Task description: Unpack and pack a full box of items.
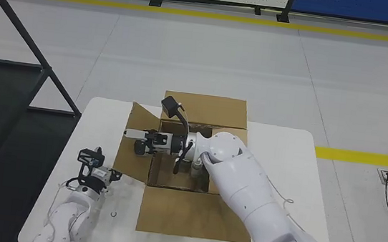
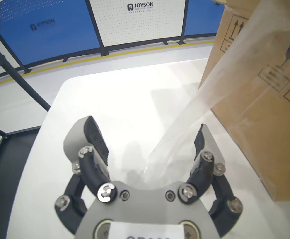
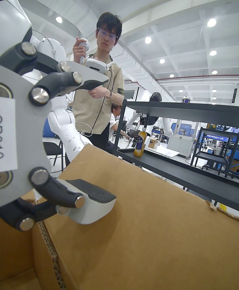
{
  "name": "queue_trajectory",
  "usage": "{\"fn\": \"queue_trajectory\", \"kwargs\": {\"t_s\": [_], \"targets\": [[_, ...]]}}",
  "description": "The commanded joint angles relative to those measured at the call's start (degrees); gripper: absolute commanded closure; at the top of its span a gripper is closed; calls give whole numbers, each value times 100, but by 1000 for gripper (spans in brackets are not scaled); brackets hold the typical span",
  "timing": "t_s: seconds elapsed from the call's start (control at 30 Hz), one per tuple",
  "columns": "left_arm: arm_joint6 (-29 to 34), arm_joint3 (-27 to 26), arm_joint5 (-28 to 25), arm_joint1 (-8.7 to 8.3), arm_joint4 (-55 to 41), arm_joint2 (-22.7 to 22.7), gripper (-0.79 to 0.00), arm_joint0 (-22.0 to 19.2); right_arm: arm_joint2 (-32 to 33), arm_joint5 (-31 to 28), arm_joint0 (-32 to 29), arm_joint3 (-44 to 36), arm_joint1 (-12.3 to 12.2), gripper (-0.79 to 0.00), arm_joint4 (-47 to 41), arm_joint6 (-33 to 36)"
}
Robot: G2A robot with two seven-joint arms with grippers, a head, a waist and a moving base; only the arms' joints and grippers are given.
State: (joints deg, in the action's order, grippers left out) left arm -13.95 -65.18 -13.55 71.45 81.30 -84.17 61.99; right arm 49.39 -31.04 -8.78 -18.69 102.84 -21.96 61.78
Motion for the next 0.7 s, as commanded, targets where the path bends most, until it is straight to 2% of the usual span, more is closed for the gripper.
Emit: {"fn": "queue_trajectory", "kwargs": {"t_s": [0.0,0.1,0.27,0.67], "targets": [[-34,135,135,12,68,60,-785,-112,10,2,1,8,4,-785,14,-14],[-109,345,401,42,-2,104,-785,-285,23,9,-6,10,12,-785,33,-25],[-98,614,694,67,-515,-73,-785,-529,-2,113,-9,6,53,-785,133,-122],[-27,937,958,9,-1214,-617,-785,-843,-84,344,36,93,202,-785,300,-258]]}}
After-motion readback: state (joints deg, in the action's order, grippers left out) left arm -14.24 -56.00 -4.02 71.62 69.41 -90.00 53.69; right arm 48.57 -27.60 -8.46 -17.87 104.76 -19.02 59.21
